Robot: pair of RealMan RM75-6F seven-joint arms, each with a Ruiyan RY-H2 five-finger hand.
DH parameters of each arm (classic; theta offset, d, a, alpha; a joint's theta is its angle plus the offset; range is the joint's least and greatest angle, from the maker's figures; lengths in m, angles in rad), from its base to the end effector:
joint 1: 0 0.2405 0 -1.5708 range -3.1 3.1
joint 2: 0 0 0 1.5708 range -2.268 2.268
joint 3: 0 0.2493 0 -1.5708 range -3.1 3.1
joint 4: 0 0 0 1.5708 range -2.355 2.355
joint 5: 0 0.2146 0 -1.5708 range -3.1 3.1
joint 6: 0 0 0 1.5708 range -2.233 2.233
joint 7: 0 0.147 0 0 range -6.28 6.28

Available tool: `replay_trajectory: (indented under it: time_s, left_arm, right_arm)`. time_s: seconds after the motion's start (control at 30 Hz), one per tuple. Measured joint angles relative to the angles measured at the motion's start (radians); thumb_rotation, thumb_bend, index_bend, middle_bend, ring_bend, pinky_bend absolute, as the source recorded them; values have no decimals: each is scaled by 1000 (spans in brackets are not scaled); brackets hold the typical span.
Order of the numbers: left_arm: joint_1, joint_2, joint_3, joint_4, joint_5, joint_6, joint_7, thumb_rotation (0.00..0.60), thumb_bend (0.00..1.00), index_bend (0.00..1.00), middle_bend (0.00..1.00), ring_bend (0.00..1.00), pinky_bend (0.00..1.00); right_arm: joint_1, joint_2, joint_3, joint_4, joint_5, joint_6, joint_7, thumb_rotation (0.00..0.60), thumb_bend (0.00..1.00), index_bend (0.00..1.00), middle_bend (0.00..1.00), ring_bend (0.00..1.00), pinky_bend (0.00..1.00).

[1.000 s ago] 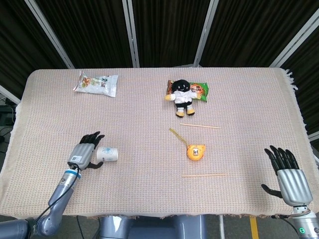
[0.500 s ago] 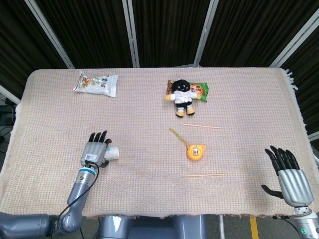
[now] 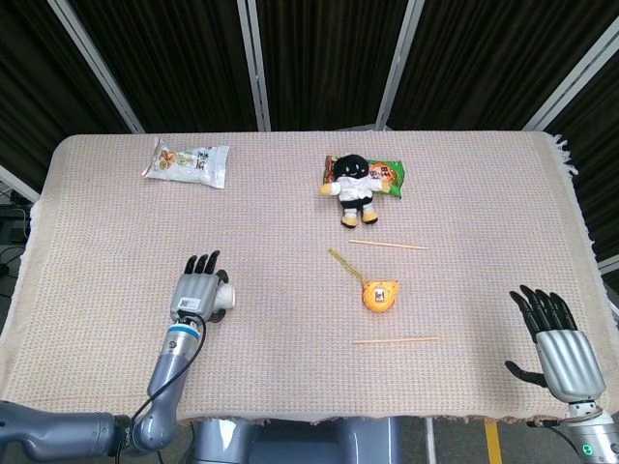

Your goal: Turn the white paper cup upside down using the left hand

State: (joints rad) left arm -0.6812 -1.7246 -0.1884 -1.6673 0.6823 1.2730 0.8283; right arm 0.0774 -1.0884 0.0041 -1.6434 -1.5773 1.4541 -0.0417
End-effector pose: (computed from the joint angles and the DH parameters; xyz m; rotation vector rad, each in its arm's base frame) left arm -0.1401 0.2900 -0.0533 -1.6501 -1.0983 -0.6349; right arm -0.2997 -0.1706 0.1438 1.5039 -0.8997 0.8607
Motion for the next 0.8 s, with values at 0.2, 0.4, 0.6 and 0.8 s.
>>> replay_trajectory:
  time_s: [0.2, 0.4, 0.6, 0.8]
  left_arm:
    - [23, 18, -5, -26, 52, -20, -116, 600, 178, 353, 0, 0, 0]
    - [62, 22, -7, -20, 187, -68, -385, 600, 177, 344, 0, 0, 0]
    - [103, 12, 18, 64, 376, -123, -707, 600, 177, 344, 0, 0, 0]
    - [142, -5, 68, 227, 549, -165, -937, 600, 177, 344, 0, 0, 0]
  right_arm:
    - [0, -3, 0, -1, 0, 0, -9, 600, 30, 0, 0, 0, 0]
    - [2, -6, -1, -1, 5, -9, -17, 600, 30, 0, 0, 0, 0]
    - [4, -7, -3, -1, 5, -13, -18, 600, 30, 0, 0, 0, 0]
    - [5, -9, -5, -1, 3, -17, -23, 600, 30, 0, 0, 0, 0]
